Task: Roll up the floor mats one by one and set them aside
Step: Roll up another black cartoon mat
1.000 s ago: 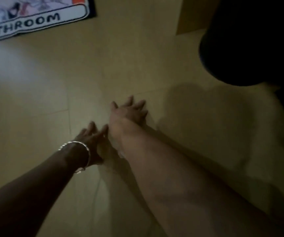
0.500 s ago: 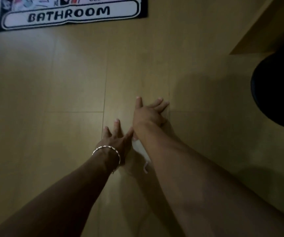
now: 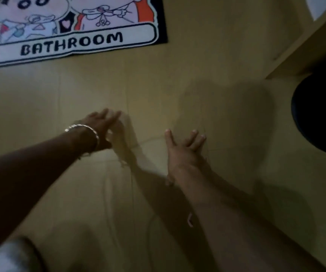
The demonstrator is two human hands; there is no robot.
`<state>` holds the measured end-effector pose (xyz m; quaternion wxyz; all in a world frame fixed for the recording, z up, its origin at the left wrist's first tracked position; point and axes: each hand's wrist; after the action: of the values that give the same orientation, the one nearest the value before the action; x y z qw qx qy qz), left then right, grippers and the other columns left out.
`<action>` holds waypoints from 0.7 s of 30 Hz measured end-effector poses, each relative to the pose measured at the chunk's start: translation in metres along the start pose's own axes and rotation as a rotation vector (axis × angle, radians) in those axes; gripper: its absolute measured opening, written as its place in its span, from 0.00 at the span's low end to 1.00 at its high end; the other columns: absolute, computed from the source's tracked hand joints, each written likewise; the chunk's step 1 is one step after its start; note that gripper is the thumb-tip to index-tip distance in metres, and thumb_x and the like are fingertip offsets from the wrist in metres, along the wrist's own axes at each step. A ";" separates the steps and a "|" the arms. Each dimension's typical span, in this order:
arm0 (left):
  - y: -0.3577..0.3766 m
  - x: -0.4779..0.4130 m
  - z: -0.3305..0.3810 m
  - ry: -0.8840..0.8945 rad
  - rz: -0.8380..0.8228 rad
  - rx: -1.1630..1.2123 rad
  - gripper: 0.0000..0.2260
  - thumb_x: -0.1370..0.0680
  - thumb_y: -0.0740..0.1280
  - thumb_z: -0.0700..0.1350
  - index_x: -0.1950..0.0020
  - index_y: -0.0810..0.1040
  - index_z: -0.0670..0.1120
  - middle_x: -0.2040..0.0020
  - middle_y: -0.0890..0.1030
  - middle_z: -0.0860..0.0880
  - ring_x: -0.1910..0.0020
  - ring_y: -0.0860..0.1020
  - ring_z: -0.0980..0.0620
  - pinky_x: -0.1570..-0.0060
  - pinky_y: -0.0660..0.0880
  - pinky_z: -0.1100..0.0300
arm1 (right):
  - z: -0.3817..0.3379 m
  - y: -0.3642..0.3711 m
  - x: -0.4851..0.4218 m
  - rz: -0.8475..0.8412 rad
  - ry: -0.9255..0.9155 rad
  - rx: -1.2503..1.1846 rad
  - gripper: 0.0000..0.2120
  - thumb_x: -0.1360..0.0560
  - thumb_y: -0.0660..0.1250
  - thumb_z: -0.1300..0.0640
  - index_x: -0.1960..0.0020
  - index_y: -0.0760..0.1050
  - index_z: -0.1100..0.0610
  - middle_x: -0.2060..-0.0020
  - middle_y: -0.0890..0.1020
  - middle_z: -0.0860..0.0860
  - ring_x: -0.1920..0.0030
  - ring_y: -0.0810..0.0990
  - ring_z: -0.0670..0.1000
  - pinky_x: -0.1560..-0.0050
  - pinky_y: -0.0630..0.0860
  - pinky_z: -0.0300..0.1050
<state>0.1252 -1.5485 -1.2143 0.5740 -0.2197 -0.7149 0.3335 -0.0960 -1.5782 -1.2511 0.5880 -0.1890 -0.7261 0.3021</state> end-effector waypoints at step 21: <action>-0.038 -0.100 -0.094 -0.021 -0.031 0.125 0.56 0.37 0.78 0.57 0.26 0.37 0.64 0.24 0.39 0.44 0.28 0.53 0.30 0.37 0.69 0.41 | -0.055 -0.078 -0.032 -0.062 0.113 0.050 0.38 0.25 0.65 0.41 0.24 0.53 0.53 0.31 0.68 0.58 0.32 0.67 0.61 0.35 0.67 0.50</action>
<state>0.2435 -1.6231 -1.2424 0.5843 -0.1691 -0.7018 0.3709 -0.0284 -1.6444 -1.2164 0.6417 -0.1684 -0.6894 0.2908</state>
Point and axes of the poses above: each hand's wrist, its own x-axis away from the middle knuckle, its own y-axis out of the palm, z = x × y
